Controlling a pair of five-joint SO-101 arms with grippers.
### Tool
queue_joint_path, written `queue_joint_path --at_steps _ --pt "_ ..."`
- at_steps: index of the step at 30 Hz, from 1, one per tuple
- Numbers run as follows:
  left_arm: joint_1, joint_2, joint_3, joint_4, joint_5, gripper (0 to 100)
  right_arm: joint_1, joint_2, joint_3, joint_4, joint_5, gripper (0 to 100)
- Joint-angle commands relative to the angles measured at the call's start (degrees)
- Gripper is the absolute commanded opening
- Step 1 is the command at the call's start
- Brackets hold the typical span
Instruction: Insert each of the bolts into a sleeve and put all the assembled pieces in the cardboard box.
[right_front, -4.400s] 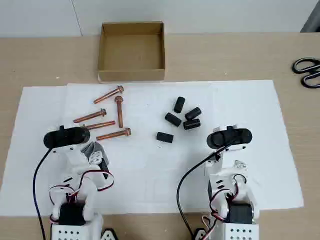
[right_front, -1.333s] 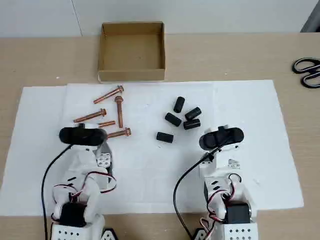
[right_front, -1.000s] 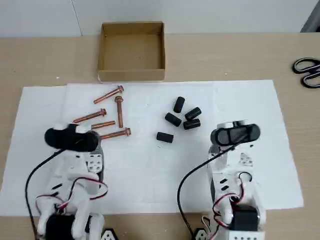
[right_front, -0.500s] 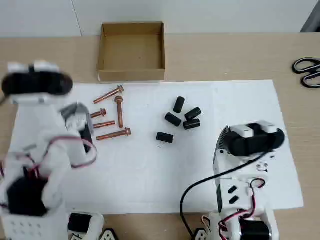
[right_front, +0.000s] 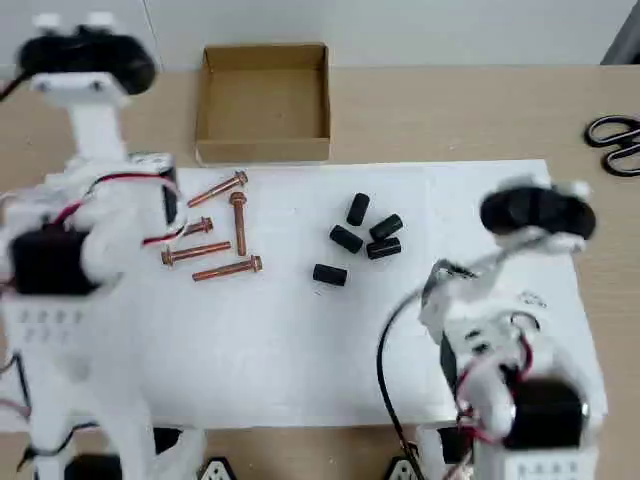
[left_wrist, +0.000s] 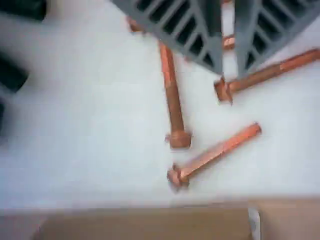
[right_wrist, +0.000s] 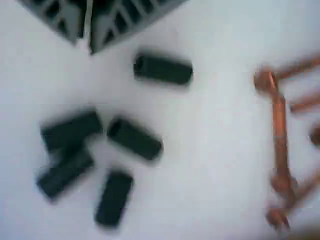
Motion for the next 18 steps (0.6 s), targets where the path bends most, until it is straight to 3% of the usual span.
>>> queue_joint_path --at_steps 1,6,10,14,18 --pt "-0.4 3.5 -2.2 1.6 -4.0 1 -0.5 11.8 -11.4 8.2 3.3 0.4" --pt "-0.1 9.0 -1.8 5.5 -14.7 1 0.0 19.6 -17.1 10.2 20.2 0.4" --pt "-0.3 14.3 -1.9 8.4 -10.6 1 -0.1 20.0 -18.5 10.4 31.4 0.7" --pt "-0.4 18.2 -1.8 9.9 -6.0 1 -0.6 20.6 -16.8 10.2 47.4 5.6" --pt "-0.2 19.3 -1.8 9.2 -5.4 1 -3.6 22.7 -11.5 8.8 56.9 7.6"
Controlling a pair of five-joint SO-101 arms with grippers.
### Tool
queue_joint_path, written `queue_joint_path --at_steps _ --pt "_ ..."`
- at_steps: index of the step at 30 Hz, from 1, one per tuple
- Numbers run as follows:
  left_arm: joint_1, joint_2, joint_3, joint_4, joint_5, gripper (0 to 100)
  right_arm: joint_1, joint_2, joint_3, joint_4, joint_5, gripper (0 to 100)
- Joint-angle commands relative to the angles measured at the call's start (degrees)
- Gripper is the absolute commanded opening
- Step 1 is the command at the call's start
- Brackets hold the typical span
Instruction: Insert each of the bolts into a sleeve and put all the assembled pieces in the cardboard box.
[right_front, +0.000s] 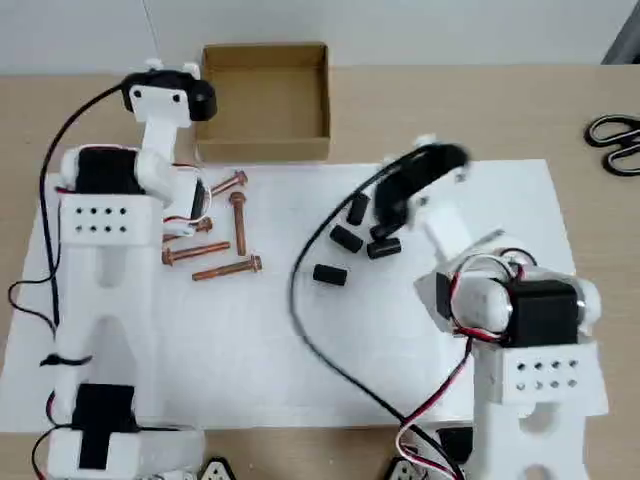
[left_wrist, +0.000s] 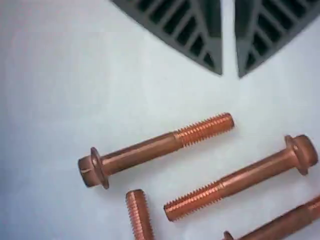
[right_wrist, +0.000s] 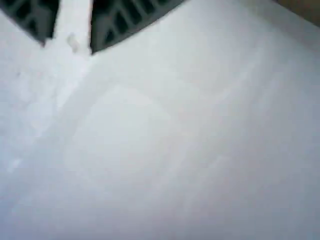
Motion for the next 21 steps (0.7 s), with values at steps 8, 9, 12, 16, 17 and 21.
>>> queue_joint_path --at_steps 8,9,12,16,17,21 --pt "-0.3 4.1 -1.8 -1.3 0.7 1 -4.5 11.1 9.3 -14.4 14.3 7.6" --pt "-0.3 4.5 -1.8 -1.3 0.6 1 -5.5 12.4 9.3 -15.0 14.3 7.6" --pt "-0.3 5.8 -1.8 -2.6 0.6 1 -9.5 16.5 9.4 -15.8 14.2 9.1" --pt "0.0 6.5 -1.8 -3.4 0.6 1 -13.9 19.7 9.3 -19.6 14.1 12.5" --pt "0.0 6.5 -1.8 -3.4 0.6 1 -14.7 20.3 9.3 -20.4 14.1 12.5" --pt "0.0 6.3 -1.8 -3.9 0.6 1 -16.5 23.8 9.3 -22.1 14.1 12.5"
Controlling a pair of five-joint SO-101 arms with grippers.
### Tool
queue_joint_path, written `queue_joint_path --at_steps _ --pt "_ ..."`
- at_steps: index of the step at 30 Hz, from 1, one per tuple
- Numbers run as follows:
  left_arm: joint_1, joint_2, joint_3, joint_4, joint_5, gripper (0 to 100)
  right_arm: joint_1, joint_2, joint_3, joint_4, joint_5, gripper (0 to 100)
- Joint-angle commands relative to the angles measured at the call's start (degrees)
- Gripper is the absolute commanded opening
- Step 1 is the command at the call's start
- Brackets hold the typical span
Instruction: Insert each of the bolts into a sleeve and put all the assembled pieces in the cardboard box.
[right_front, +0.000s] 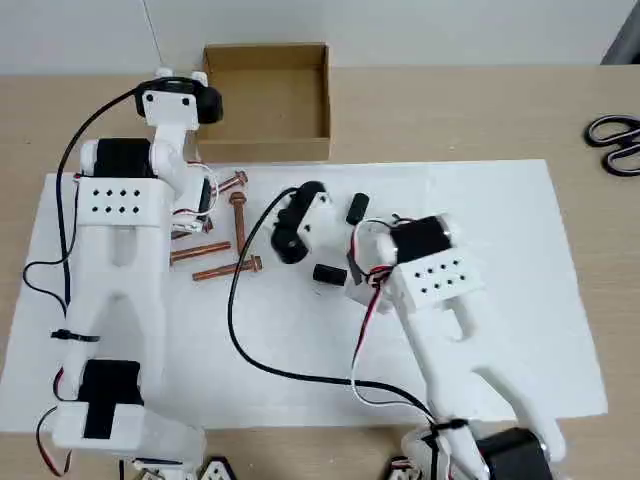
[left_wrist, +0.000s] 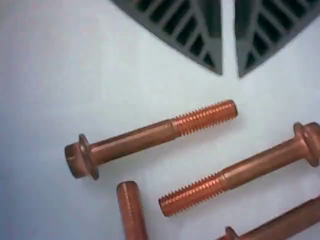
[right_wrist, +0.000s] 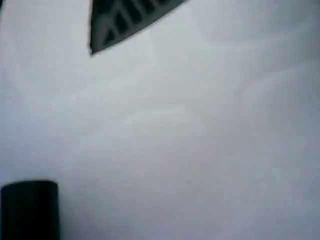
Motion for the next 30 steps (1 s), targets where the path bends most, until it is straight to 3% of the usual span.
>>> queue_joint_path --at_steps 1,16,30 --pt "0.0 -0.4 -1.8 -1.2 -0.1 1 -1.0 2.5 -0.2 -1.9 0.4 12.5" --pt "0.0 0.0 -1.5 -5.5 -0.3 1 -1.0 18.4 -3.3 -13.6 1.2 12.3" --pt "0.0 0.0 8.7 -12.5 -1.7 1 -2.9 32.9 -17.8 -13.8 1.8 12.3"
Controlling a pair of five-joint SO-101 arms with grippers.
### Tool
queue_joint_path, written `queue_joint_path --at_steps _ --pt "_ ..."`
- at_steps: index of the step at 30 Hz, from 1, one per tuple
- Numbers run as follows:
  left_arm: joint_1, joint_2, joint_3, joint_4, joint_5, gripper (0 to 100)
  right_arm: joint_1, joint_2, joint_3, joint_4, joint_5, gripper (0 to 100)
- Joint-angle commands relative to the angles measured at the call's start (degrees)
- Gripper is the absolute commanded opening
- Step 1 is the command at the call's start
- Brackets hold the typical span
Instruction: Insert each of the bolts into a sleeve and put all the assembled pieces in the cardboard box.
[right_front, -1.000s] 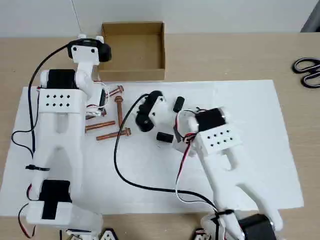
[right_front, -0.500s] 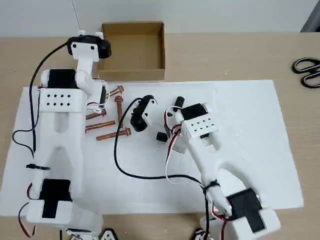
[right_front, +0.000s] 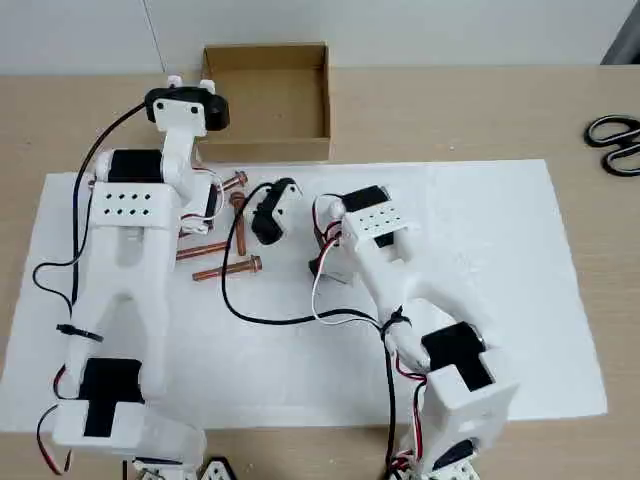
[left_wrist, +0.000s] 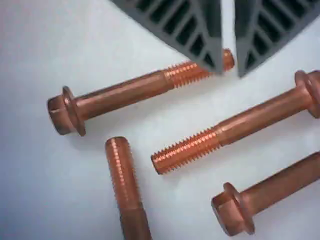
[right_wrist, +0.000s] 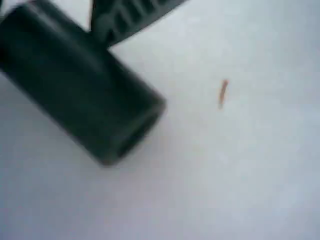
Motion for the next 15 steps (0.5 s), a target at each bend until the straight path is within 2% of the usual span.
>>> queue_joint_path --at_steps 1,7,15 --pt "-0.1 -0.3 0.0 -1.4 -0.4 1 -1.7 -0.3 -2.9 -0.2 0.4 12.3" --pt "-0.1 -0.3 0.0 -1.4 -0.4 1 -3.6 -0.9 -3.1 4.2 0.0 12.3" --pt "-0.1 -0.4 -0.1 -1.3 -0.4 1 -5.4 -12.1 -2.8 9.3 -0.4 12.5"
